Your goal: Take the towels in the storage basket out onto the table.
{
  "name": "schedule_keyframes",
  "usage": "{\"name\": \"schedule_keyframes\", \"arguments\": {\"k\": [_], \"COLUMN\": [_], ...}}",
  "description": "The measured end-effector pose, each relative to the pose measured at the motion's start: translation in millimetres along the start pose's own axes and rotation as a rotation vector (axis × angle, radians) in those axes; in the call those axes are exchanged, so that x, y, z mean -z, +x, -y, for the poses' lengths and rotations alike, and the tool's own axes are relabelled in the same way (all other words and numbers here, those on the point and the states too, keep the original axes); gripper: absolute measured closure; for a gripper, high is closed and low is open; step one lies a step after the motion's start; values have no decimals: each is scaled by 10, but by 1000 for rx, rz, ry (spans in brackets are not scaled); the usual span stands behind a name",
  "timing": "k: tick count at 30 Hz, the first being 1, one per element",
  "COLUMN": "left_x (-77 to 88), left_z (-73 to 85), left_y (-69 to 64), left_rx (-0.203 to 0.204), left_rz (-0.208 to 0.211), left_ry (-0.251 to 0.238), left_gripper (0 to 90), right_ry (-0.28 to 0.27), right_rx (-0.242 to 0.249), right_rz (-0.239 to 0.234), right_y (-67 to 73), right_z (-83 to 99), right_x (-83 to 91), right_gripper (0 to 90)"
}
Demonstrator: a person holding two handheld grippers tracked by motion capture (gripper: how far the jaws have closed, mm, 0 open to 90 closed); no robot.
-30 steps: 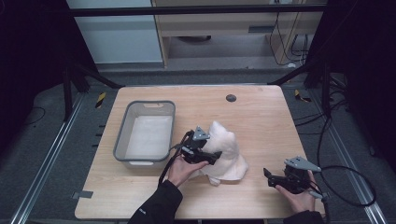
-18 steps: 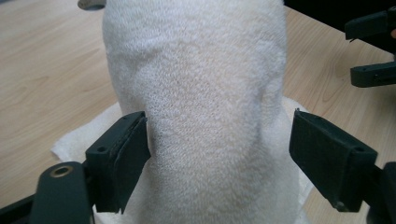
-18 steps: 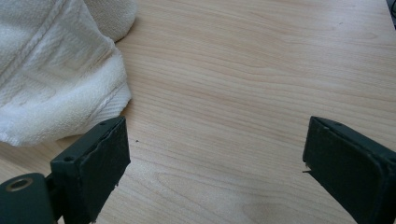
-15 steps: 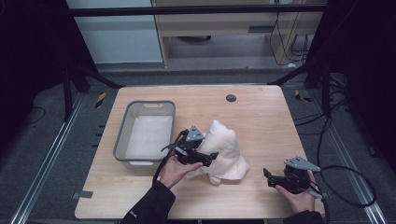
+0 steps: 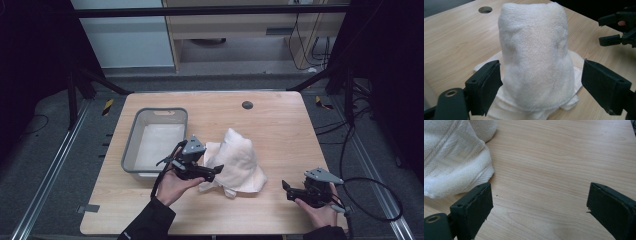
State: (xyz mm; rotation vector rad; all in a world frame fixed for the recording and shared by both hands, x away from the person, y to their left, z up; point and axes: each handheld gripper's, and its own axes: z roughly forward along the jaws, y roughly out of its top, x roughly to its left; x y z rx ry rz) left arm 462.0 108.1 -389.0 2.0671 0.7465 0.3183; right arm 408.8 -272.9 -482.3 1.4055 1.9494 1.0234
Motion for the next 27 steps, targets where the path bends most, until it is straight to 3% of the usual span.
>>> {"name": "schedule_keyframes", "arguments": {"k": [7, 16, 27], "left_x": [285, 534, 860], "left_z": [182, 424, 727], "left_y": [98, 223, 356], "left_rx": [23, 68, 124], "left_rz": [-39, -86, -185], "left_ry": [-25, -59, -102], "left_gripper": [151, 149, 149], "right_ry": [0, 2, 0], "right_rx": [0, 5, -12], "right_rz": [2, 8, 5], "right_y": [1, -2, 8], "right_z": [1, 4, 4], "right_x": [1, -2, 7], "right_gripper": [65, 65, 62]}}
